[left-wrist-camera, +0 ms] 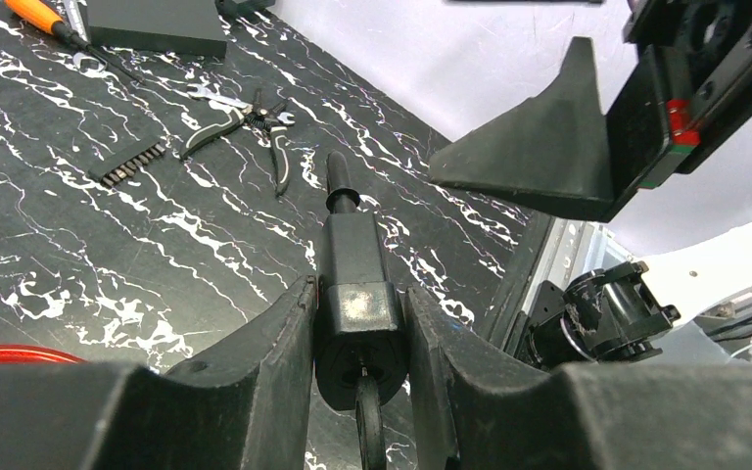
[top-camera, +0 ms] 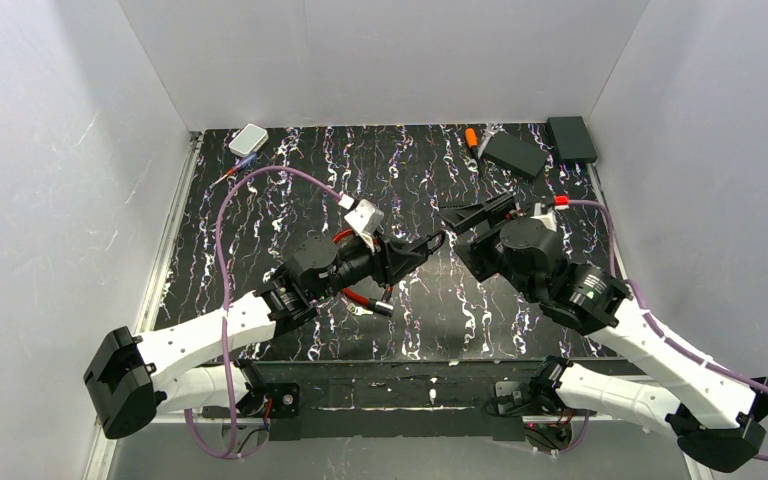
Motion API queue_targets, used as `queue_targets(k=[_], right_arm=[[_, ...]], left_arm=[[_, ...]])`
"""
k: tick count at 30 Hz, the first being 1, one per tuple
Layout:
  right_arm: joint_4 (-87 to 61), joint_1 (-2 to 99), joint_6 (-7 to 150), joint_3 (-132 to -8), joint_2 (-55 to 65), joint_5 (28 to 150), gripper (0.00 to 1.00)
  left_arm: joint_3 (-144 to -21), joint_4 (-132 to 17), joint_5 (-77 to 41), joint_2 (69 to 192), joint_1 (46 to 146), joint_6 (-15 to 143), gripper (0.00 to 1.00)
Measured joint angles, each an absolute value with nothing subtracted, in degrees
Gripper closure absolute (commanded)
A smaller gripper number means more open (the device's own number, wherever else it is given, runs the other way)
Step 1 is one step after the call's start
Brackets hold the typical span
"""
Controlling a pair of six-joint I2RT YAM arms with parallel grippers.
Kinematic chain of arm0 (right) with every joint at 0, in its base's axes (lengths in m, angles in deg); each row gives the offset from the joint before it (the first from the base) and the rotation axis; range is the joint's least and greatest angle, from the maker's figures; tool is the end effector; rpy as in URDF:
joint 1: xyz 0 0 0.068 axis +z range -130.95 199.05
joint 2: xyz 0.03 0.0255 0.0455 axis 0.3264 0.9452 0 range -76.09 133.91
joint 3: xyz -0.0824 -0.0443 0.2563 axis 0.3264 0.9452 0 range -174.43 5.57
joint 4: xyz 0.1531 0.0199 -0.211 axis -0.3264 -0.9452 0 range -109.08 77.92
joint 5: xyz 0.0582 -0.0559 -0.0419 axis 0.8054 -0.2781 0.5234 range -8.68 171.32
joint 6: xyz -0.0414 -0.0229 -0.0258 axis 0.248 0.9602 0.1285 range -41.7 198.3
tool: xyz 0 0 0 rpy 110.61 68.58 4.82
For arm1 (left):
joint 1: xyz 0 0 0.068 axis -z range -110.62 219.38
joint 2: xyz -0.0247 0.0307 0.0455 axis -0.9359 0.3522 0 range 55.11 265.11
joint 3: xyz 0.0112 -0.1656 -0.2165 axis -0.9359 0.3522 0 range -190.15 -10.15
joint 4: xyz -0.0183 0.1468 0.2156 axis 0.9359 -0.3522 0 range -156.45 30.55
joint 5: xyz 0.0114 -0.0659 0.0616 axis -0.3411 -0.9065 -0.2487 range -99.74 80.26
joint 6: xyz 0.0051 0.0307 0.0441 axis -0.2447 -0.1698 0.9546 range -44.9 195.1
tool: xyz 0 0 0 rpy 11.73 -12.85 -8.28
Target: Unlock with the key
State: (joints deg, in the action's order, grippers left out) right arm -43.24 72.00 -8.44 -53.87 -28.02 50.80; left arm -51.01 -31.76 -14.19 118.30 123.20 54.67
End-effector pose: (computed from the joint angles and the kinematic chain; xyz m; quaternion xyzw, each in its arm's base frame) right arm 0.1171 0.1253 0.3816 0.3742 0.7111 0.4467 0.3933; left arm 0.1510 -0.2111 0.3218 0.2208 0.6362 -0.4667 0.5733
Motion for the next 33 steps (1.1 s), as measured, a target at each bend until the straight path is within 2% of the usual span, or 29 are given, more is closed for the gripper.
queue_targets(k=[14, 24, 26, 27, 31, 33], right_arm=[[-43.0, 72.0, -11.82, -51.58, -24.98, 54.1, 0.25], [-41.03, 72.0, -12.3, -48.73, -24.39, 54.21, 0.62], [-40.47, 72.0, -12.33, -48.73, -24.35, 54.12, 0.78], [-40.4, 72.0, -12.15, -48.73, -24.35, 54.06, 0.9], [-38.17, 72.11, -13.24, -48.32, -25.18, 54.06, 0.95], [-32.9, 72.21, -11.58, -44.32, -28.76, 54.03, 0.97]], left_arm=[[-52.15, -32.7, -18.1, 118.37, 123.2, 57.62, 1.0], [-52.26, -32.95, -20.0, 118.37, 123.18, 58.45, 1.0], [-52.26, -32.92, -20.61, 118.37, 123.18, 58.45, 1.0], [-52.26, -32.92, -20.85, 118.37, 123.18, 58.43, 1.0], [-52.26, -33.12, -20.24, 118.37, 123.2, 56.94, 1.0], [-52.37, -32.29, -19.26, 118.3, 123.48, 51.72, 1.0]])
